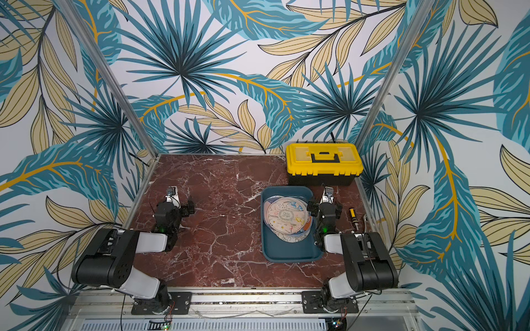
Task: Put the coasters into the storage box
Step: Reset both arms
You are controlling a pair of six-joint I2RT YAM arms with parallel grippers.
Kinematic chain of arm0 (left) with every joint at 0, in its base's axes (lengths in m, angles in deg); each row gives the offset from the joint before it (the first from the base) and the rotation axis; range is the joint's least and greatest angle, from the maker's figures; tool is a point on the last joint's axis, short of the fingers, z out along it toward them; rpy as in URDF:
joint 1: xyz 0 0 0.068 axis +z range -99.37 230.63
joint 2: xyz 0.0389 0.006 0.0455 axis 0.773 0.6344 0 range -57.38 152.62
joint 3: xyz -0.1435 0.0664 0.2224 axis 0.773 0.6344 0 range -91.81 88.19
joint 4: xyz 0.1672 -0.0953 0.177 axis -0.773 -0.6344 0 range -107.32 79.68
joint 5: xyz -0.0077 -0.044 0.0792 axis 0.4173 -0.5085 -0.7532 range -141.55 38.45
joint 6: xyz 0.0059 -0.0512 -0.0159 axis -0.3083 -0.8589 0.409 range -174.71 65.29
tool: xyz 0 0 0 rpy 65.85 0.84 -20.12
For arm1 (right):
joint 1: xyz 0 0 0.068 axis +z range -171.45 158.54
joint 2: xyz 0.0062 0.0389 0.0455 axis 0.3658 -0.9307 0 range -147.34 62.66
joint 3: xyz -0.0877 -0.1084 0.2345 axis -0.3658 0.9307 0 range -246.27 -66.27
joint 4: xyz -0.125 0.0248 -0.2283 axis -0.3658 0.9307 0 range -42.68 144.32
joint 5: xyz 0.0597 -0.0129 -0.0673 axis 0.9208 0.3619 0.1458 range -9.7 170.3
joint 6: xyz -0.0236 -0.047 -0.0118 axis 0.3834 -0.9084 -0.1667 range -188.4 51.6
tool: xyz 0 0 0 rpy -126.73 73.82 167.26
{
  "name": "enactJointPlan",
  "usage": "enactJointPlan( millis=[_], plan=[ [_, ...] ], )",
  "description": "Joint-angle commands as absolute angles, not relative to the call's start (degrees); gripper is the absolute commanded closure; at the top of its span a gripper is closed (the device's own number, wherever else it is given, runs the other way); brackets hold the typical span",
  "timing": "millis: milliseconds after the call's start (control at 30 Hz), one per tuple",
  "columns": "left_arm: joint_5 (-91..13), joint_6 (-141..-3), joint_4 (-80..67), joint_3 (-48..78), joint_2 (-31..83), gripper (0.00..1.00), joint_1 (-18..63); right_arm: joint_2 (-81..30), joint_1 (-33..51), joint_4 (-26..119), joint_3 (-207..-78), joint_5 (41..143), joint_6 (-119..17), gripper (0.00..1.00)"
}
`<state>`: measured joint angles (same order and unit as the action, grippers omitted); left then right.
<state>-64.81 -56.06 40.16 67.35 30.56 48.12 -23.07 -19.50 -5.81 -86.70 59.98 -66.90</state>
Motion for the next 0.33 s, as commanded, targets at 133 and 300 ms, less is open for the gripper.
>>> enactJointPlan(
  millis=[133, 300],
  plan=[
    [-65.96, -57.09, 38.69, 65.6, 29.79, 0.0, 48.71, -23.65, -19.62, -7.98, -86.49, 60.25, -66.97, 0.01],
    [-65.96, -57.04, 38.69, 65.6, 29.68, 0.0, 48.76, -23.67, -19.59, -7.73, -86.58, 62.1, -67.77, 0.0]
  ],
)
